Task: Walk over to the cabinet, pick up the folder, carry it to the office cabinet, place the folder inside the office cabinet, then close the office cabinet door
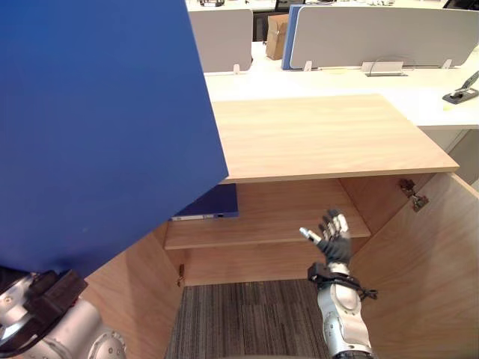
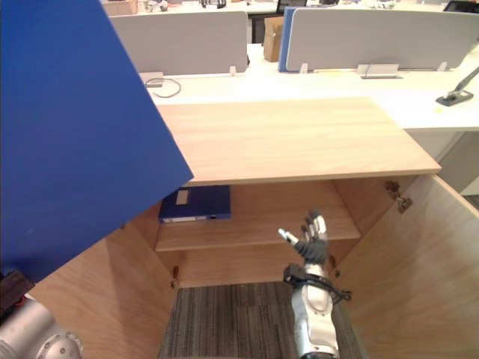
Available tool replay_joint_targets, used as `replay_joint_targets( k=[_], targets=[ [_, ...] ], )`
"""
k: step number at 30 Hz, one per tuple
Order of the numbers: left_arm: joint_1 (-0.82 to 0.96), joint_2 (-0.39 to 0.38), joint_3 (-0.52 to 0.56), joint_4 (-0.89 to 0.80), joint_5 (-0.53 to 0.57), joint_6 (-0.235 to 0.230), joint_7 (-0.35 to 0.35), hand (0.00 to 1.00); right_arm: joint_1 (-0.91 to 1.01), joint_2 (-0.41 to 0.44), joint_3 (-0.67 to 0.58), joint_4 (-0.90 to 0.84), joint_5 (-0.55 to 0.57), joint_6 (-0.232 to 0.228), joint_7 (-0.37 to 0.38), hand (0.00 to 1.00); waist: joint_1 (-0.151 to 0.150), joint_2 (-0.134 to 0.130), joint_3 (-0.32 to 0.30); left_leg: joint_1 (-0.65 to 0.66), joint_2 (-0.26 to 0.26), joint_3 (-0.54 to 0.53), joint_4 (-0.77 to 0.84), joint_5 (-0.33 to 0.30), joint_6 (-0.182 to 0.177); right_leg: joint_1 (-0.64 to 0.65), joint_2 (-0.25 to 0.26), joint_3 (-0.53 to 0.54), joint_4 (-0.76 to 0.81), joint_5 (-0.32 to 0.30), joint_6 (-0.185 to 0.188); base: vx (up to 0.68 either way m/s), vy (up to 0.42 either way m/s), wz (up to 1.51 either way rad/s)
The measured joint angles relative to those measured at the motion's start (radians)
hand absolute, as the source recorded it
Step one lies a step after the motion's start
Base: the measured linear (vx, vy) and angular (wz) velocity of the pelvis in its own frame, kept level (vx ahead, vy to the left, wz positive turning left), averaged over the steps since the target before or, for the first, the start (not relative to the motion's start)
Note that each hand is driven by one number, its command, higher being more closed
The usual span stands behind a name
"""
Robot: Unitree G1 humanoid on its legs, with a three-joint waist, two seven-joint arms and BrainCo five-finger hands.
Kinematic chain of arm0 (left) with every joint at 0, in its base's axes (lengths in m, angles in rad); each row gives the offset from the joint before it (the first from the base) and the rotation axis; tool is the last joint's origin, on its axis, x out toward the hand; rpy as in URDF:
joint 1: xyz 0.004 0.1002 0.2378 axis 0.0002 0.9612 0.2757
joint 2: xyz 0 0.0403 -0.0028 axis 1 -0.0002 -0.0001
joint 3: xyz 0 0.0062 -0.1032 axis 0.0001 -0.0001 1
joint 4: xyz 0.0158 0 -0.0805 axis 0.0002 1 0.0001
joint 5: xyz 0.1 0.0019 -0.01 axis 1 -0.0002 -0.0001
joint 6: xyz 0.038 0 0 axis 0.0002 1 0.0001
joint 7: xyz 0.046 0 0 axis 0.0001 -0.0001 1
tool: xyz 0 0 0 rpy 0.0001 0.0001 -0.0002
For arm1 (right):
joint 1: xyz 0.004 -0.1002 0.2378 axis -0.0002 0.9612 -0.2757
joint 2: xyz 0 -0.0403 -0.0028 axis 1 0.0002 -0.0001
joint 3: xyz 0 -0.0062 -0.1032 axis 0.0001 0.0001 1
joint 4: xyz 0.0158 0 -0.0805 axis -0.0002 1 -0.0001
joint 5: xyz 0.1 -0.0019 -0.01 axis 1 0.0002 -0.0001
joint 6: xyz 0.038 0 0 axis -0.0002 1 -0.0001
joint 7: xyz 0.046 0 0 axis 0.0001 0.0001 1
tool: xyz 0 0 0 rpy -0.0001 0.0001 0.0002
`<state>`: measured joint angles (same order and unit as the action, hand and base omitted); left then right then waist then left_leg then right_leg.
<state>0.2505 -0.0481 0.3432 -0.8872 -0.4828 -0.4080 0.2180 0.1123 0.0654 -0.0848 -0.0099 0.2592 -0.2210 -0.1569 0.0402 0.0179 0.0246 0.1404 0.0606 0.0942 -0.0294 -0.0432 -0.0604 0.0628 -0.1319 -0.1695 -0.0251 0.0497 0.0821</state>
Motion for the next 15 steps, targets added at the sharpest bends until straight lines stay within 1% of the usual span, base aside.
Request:
replay_joint_targets(
  k=[3,5,7,8,9,12,14,15],
  targets=[
    [0.013,0.0,0.005,0.027,0.002,0.005,-0.017,1.0,0.0,0.004,-0.008,-0.121,0.017,-0.04,0.003,0.0,-0.006,-0.002,0.001,0.003,0.0,0.009,0.001,-0.003,0.0,-0.002,0.0,0.009,0.001,0.0,0.0,-0.02,0.013,-0.1],
    [0.016,0.0,0.013,0.048,0.003,0.012,-0.02,1.0,0.0,0.005,-0.008,-0.171,0.067,-0.062,0.02,0.0,-0.013,-0.003,0.002,0.004,0.0,0.012,0.001,-0.003,0.0,-0.003,0.001,0.012,0.001,0.0,0.0,-0.01,0.007,-0.06],
    [0.023,0.0,0.016,0.07,0.005,0.024,-0.024,1.0,0.0,0.004,-0.001,-0.224,0.157,-0.085,0.053,0.0,-0.018,-0.003,0.004,0.004,0.004,0.022,0.002,-0.007,-0.002,-0.007,0.006,0.021,0.001,0.001,0.0,0.0,0.003,-0.1],
    [0.023,0.0,0.015,0.076,0.006,0.028,-0.026,1.0,-0.001,0.004,0.003,-0.239,0.173,-0.086,0.06,0.0,-0.018,-0.003,0.006,0.006,0.005,0.026,0.002,-0.008,-0.003,-0.008,0.007,0.025,0.001,0.001,0.0,0.01,-0.002,-0.18],
    [0.024,0.001,0.015,0.093,0.014,0.032,-0.029,1.0,-0.007,-0.002,0.024,-0.276,0.213,-0.091,0.077,0.0,-0.017,-0.003,0.011,0.01,0.009,0.034,0.003,-0.012,-0.006,-0.008,0.013,0.034,0.001,0.001,0.0,0.01,-0.006,-0.17],
    [0.023,0.001,0.01,0.11,0.03,0.048,-0.029,1.0,-0.06,-0.015,0.09,-0.308,0.254,-0.093,0.099,0.0,-0.022,-0.005,0.024,0.017,0.017,0.05,0.004,-0.017,-0.01,-0.008,0.023,0.048,-0.001,0.002,-0.002,0.01,-0.016,-0.19],
    [0.004,0.001,-0.012,0.14,0.06,0.059,-0.03,1.0,-0.142,-0.044,0.169,-0.311,0.297,-0.095,0.125,0.0,-0.022,-0.003,0.028,0.016,0.021,0.055,0.008,-0.019,-0.012,-0.009,0.027,0.052,-0.002,0.003,-0.004,0.0,-0.021,-0.07],
    [-0.007,0.002,-0.029,0.154,0.076,0.067,-0.03,1.0,-0.203,-0.063,0.23,-0.309,0.321,-0.094,0.146,0.0,-0.021,-0.003,0.029,0.016,0.023,0.055,0.008,-0.019,-0.012,-0.01,0.029,0.052,-0.002,0.003,-0.004,0.0,0.0,0.0]
  ],
)
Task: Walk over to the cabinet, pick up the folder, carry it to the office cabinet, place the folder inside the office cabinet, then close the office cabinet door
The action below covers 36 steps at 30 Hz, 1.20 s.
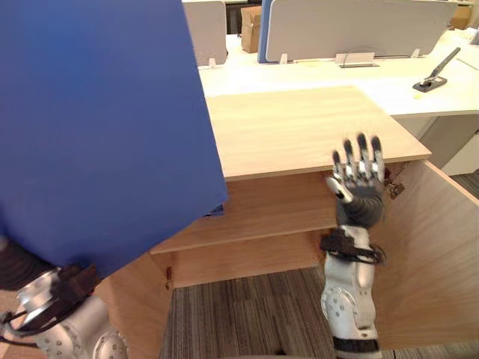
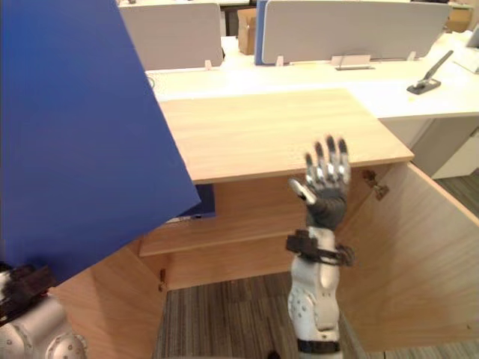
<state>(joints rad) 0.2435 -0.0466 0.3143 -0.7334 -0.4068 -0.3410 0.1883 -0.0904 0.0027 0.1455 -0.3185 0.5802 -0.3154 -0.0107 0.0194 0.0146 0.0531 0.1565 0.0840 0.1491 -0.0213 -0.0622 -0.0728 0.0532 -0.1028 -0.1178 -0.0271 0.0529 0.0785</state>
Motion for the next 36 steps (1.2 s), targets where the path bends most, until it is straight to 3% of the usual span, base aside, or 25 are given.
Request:
replay_joint_targets(
  k=[6,14,22,25,26,36],
  targets=[
    [-0.036,0.001,-0.082,0.035,0.023,0.01,-0.007,1.0,-0.25,-0.009,0.195,0.102,0.153,0.021,0.102,0.0,0.026,0.0,0.0,0.001,0.0,-0.001,0.0,0.0,0.0,0.002,-0.001,-0.001,0.001,0.0,0.0,0.0,0.0,0.0],
    [-0.037,0.014,-0.136,0.059,0.017,0.013,-0.021,1.0,-0.389,-0.023,0.259,0.311,0.281,0.061,0.118,0.0,0.043,0.0,0.0,0.001,-0.001,-0.01,0.002,0.0,0.0,0.008,-0.002,-0.01,0.002,0.0,0.0,-0.01,0.004,0.02],
    [-0.036,0.033,-0.136,0.106,-0.011,0.013,-0.019,1.0,-0.492,-0.108,0.326,0.432,0.367,0.1,0.121,0.0,0.05,0.0,0.0,0.0,-0.001,-0.019,0.0,0.004,0.0,0.009,-0.003,-0.016,0.004,0.0,-0.001,-0.01,0.002,0.02],
    [-0.036,0.061,-0.136,0.106,-0.027,0.003,-0.019,1.0,-0.545,-0.182,0.373,0.434,0.381,0.12,0.142,0.0,0.05,0.0,-0.002,0.0,0.0,-0.021,-0.003,0.006,-0.001,0.009,-0.003,-0.018,0.004,-0.001,-0.001,0.0,0.0,0.0],
    [-0.036,0.065,-0.136,0.106,-0.03,-0.005,-0.019,1.0,-0.579,-0.229,0.405,0.435,0.382,0.128,0.158,1.0,0.05,0.0,-0.003,0.001,0.0,-0.022,-0.005,0.007,-0.002,0.009,-0.003,-0.018,0.005,0.0,-0.001,0.0,0.0,0.0],
    [-0.034,0.141,-0.159,0.107,-0.047,-0.052,-0.019,1.0,-0.753,-0.458,0.554,0.413,0.426,0.139,0.249,1.0,0.05,-0.001,-0.047,-0.002,0.001,-0.023,-0.008,0.008,-0.003,0.007,-0.002,-0.017,0.005,0.0,-0.001,0.0,0.0,0.0]
  ],
)
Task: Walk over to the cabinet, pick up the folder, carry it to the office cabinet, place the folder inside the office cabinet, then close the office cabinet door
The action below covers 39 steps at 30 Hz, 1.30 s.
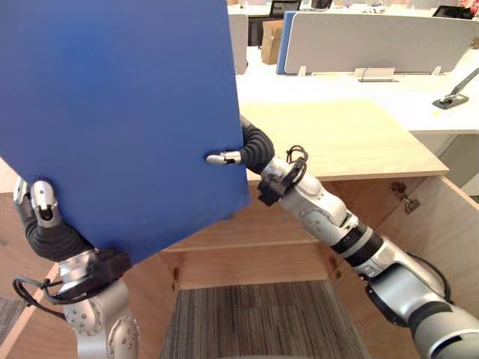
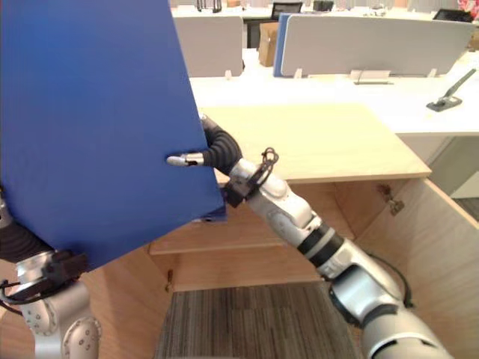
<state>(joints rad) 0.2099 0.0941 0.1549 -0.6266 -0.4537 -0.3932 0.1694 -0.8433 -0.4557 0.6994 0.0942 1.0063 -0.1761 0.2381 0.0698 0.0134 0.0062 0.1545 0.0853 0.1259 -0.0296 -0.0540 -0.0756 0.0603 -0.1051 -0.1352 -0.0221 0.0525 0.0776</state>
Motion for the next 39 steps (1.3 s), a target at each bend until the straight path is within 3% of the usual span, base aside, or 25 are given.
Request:
replay_joint_targets(
  k=[1,2,8,11,13,14,16,20,23,25,29,33,37,39],
  targets=[
    [0.0,0.004,-0.008,0.001,0.0,-0.002,0.0,1.0,-0.001,-0.01,0.0,-0.006,0.002,0.0,0.002,1.0,0.001,0.0,-0.003,-0.001,0.0,0.0,0.0,0.0,0.0,0.0,0.0,0.0,0.0,0.0,0.0,0.0,0.0,0.0],
    [0.002,0.009,-0.019,0.004,0.0,-0.007,-0.001,0.0,-0.001,-0.022,0.0,-0.01,0.005,-0.001,0.005,1.0,0.003,-0.001,-0.011,-0.006,0.0,-0.001,0.0,0.0,0.0,-0.001,0.0,0.0,0.001,0.0,0.0,0.0,0.0,0.0],
    [0.01,0.08,-0.095,0.071,0.001,-0.01,-0.071,0.0,-0.01,-0.108,0.0,-0.021,0.013,0.0,0.016,1.0,0.003,-0.002,-0.021,-0.012,0.0,-0.002,0.007,0.001,-0.001,-0.006,0.0,0.0,0.003,0.0,0.0,0.0,0.0,0.0],
    [0.052,0.14,-0.191,0.155,-0.131,0.001,-0.18,0.0,-0.004,-0.174,-0.001,-0.024,-0.024,0.01,0.035,1.0,-0.004,-0.001,-0.021,-0.014,0.001,-0.001,0.008,0.001,-0.001,-0.009,0.0,0.002,0.003,0.0,0.0,0.0,0.0,0.0],
    [0.058,0.159,-0.222,0.188,-0.186,0.017,-0.217,0.0,0.007,-0.19,-0.007,-0.027,-0.045,0.019,0.036,1.0,-0.006,-0.001,-0.021,-0.015,0.001,0.0,0.008,0.001,-0.001,-0.01,0.001,0.002,0.003,0.0,0.0,0.0,0.0,-0.02],
    [0.068,0.186,-0.262,0.238,-0.274,0.039,-0.28,0.0,0.037,-0.209,-0.019,-0.041,-0.065,0.029,0.037,1.0,-0.01,-0.001,-0.022,-0.015,0.001,0.003,0.008,0.001,-0.001,-0.016,0.001,0.005,0.003,0.0,0.0,0.0,0.0,-0.05],
    [0.077,0.207,-0.295,0.265,-0.309,0.05,-0.322,0.0,0.065,-0.211,-0.05,-0.051,-0.095,0.037,0.039,1.0,-0.013,-0.001,-0.022,-0.019,0.001,0.007,0.008,0.001,-0.001,-0.025,0.001,0.009,0.007,0.0,0.0,0.0,0.005,-0.06],
    [0.079,0.251,-0.424,0.391,-0.379,0.109,-0.438,0.0,0.206,-0.206,-0.239,-0.148,-0.202,0.047,0.047,1.0,-0.029,0.0,-0.022,-0.033,0.002,0.017,0.014,-0.001,-0.003,-0.045,0.002,0.018,0.012,0.001,-0.001,0.01,0.011,-0.08],
    [0.083,0.283,-0.513,0.559,-0.361,0.214,-0.502,0.0,0.254,-0.131,-0.408,-0.24,-0.217,0.012,0.019,1.0,-0.061,0.004,-0.02,-0.034,0.003,0.024,0.016,-0.005,-0.003,-0.049,0.003,0.025,0.011,0.001,-0.001,0.01,0.009,-0.09],
    [0.089,0.283,-0.563,0.718,-0.337,0.278,-0.554,0.0,0.28,-0.12,-0.512,-0.309,-0.222,-0.06,0.007,1.0,-0.081,0.004,-0.021,-0.042,0.003,0.033,0.022,-0.01,-0.002,-0.057,0.004,0.034,0.011,0.002,-0.001,-0.01,0.013,-0.11],
    [0.083,0.282,-0.561,0.927,-0.297,0.291,-0.581,0.0,0.372,-0.136,-0.53,-0.342,-0.223,-0.087,0.031,1.0,-0.087,0.008,-0.025,-0.058,0.014,0.045,0.042,-0.022,-0.004,-0.068,0.015,0.048,0.01,0.003,-0.004,-0.02,-0.005,-0.11],
    [0.064,0.246,-0.561,1.167,-0.21,0.3,-0.592,0.0,0.417,-0.216,-0.416,-0.317,-0.255,-0.041,0.07,1.0,-0.087,0.006,-0.026,-0.074,0.034,0.052,0.061,-0.031,-0.012,-0.078,0.035,0.057,0.007,0.005,-0.015,-0.01,-0.035,-0.07],
    [0.04,0.182,-0.515,1.376,-0.069,0.303,-0.58,0.0,0.418,-0.276,-0.33,-0.315,-0.383,-0.019,0.109,1.0,-0.084,0.008,-0.02,-0.151,0.079,0.045,0.232,-0.113,-0.015,-0.078,0.064,0.057,0.012,-0.003,-0.03,-0.01,-0.036,-0.03],
    [-0.012,0.136,-0.392,1.525,0.006,0.291,-0.541,0.0,0.42,-0.304,-0.261,-0.313,-0.501,-0.013,0.129,1.0,-0.073,0.002,-0.005,-0.208,0.109,0.041,0.383,-0.14,0.002,-0.07,0.081,0.056,0.033,-0.017,-0.048,-0.02,-0.047,0.01]
  ],
)
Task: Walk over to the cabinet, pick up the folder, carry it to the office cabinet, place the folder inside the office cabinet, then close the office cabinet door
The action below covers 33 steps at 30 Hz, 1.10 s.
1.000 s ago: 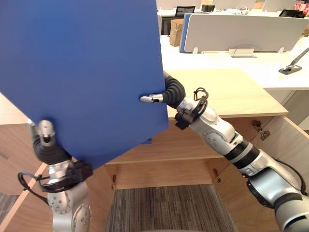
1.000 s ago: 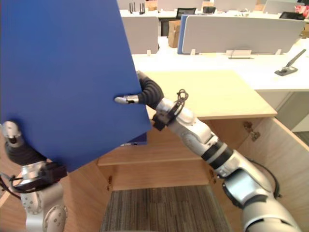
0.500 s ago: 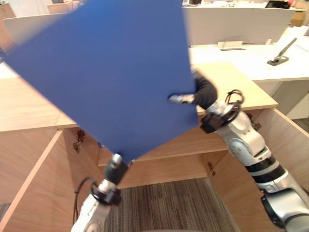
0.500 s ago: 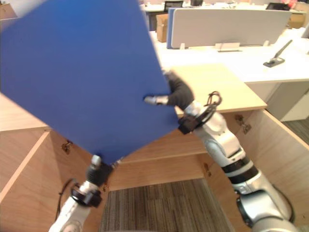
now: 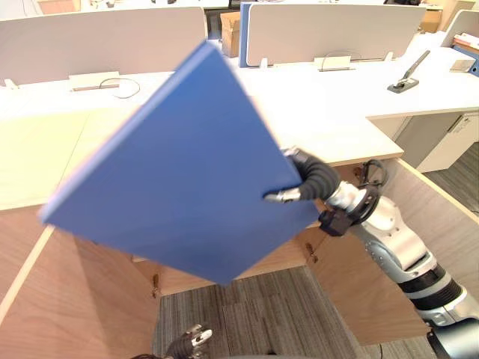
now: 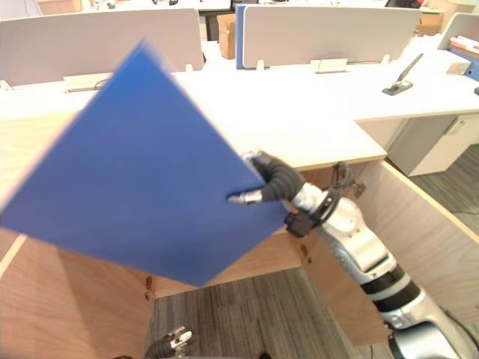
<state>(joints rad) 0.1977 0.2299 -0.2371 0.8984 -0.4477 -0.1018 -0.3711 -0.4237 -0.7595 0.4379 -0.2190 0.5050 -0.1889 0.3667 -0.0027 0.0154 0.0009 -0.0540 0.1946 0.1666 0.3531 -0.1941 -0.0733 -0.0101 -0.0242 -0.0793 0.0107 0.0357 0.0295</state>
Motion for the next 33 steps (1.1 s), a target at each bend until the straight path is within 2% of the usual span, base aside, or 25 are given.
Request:
replay_joint_targets(
  k=[3,4,6,7,9,10,11,12,14,16,20,24,26,30,32,33],
  targets=[
    [-0.072,-0.037,0.125,0.126,0.086,-0.007,0.065,0.0,0.014,-0.028,0.099,0.005,-0.175,0.0,0.018,1.0,0.008,0.006,0.048,-0.039,0.028,0.015,0.16,0.011,0.021,0.046,0.004,-0.016,0.014,-0.033,-0.015,-0.03,-0.066,0.13],
    [-0.085,-0.041,0.158,0.156,0.111,-0.011,0.085,0.0,0.035,-0.032,0.149,0.021,-0.243,0.0,0.025,1.0,0.012,0.004,0.054,-0.057,0.029,0.016,0.203,0.035,0.049,0.054,-0.005,-0.019,0.013,-0.038,-0.014,-0.04,-0.062,0.11],
    [-0.103,-0.046,0.215,0.176,0.17,-0.013,0.107,0.0,0.064,-0.035,0.213,0.056,-0.342,-0.002,0.042,1.0,0.024,0.002,0.077,-0.084,0.029,0.013,0.257,0.083,0.051,0.063,-0.012,-0.02,0.008,-0.04,-0.019,-0.03,-0.057,0.06],
    [-0.12,-0.054,0.263,0.175,0.216,-0.024,0.116,0.0,0.066,-0.032,0.275,0.129,-0.403,-0.003,0.057,1.0,0.033,-0.008,0.102,-0.126,0.022,0.011,0.303,0.075,0.048,0.062,-0.022,-0.016,0.01,-0.042,-0.027,-0.03,-0.054,0.0],
    [-0.136,-0.066,0.28,0.177,0.276,-0.025,0.128,0.0,0.068,-0.025,0.322,0.205,-0.482,-0.001,0.067,1.0,0.048,-0.002,0.109,-0.134,-0.003,0.011,0.236,0.035,0.046,0.05,-0.027,-0.006,0.011,-0.043,-0.028,-0.02,-0.025,-0.13],
    [-0.137,-0.073,0.295,0.177,0.296,-0.026,0.135,0.0,0.069,-0.009,0.324,0.257,-0.491,-0.001,0.067,1.0,0.052,0.002,0.111,-0.137,-0.017,0.012,0.178,0.034,0.045,0.043,-0.024,0.002,0.011,-0.043,-0.028,0.03,0.058,-0.3],
    [-0.136,-0.074,0.304,0.185,0.315,-0.023,0.141,0.0,0.08,0.015,0.321,0.305,-0.534,-0.001,0.056,1.0,0.056,0.011,0.11,-0.128,-0.03,0.013,0.087,0.058,0.033,0.034,-0.012,0.012,0.021,-0.035,-0.031,0.07,0.107,-0.46],
    [-0.136,-0.071,0.315,0.207,0.342,-0.009,0.148,0.0,0.093,0.047,0.318,0.36,-0.588,0.0,0.051,1.0,0.065,0.031,0.116,-0.083,-0.029,0.024,0.005,0.091,0.021,0.031,0.006,0.027,0.043,-0.04,-0.014,0.1,0.121,-0.38],
    [-0.136,-0.069,0.338,0.242,0.366,0.014,0.16,0.0,0.127,0.111,0.293,0.442,-0.646,0.0,0.042,1.0,0.063,0.01,0.123,-0.054,-0.045,0.025,-0.056,0.095,0.01,0.026,-0.004,0.031,0.047,-0.047,-0.006,0.09,0.08,-0.14],
    [-0.113,-0.074,0.374,0.271,0.372,0.035,0.183,0.0,0.138,0.208,0.247,0.562,-0.766,0.011,0.002,1.0,0.066,0.004,0.123,-0.027,-0.079,0.037,-0.132,0.124,0.019,0.017,-0.03,0.031,0.044,-0.052,0.003,0.1,0.106,0.02],
    [-0.095,-0.089,0.412,0.267,0.369,0.035,0.199,0.0,0.153,0.326,0.175,0.667,-0.837,0.043,-0.044,1.0,0.08,0.009,0.124,0.015,-0.107,0.038,-0.244,0.173,0.02,0.007,-0.043,0.031,0.035,-0.054,0.009,0.07,0.055,0.04],
    [-0.075,-0.096,0.424,0.247,0.369,0.034,0.223,0.0,0.168,0.419,0.171,0.701,-0.836,0.062,-0.087,1.0,0.081,0.01,0.122,0.044,-0.113,0.052,-0.292,0.183,0.017,0.01,-0.042,0.042,0.024,-0.054,0.01,0.06,0.029,-0.11],
    [-0.073,-0.1,0.425,0.245,0.369,0.033,0.229,0.0,0.169,0.449,0.173,0.726,-0.835,0.064,-0.098,1.0,0.083,0.014,0.12,0.05,-0.114,0.06,-0.295,0.181,0.019,0.006,-0.045,0.04,0.039,-0.053,0.012,0.06,0.029,-0.18],
    [-0.071,-0.111,0.418,0.228,0.372,0.032,0.239,0.0,0.169,0.454,0.174,0.73,-0.836,0.076,-0.116,1.0,0.094,0.034,0.117,0.056,-0.102,0.073,-0.288,0.173,0.032,-0.074,-0.05,-0.002,0.169,-0.056,0.016,-0.04,0.031,-0.25],
    [-0.07,-0.111,0.413,0.228,0.372,0.031,0.247,0.0,0.172,0.46,0.171,0.729,-0.835,0.081,-0.123,1.0,0.087,0.037,0.119,0.056,-0.1,0.075,-0.262,0.161,0.049,-0.095,-0.078,-0.054,0.236,-0.083,0.035,-0.09,0.044,0.02],
    [-0.07,-0.111,0.401,0.227,0.371,0.031,0.252,0.0,0.173,0.463,0.161,0.729,-0.835,0.081,-0.124,1.0,0.088,0.037,0.126,0.051,-0.105,0.071,-0.225,0.135,0.054,-0.12,-0.136,-0.125,0.32,-0.13,0.019,-0.08,0.024,0.1]
  ],
)
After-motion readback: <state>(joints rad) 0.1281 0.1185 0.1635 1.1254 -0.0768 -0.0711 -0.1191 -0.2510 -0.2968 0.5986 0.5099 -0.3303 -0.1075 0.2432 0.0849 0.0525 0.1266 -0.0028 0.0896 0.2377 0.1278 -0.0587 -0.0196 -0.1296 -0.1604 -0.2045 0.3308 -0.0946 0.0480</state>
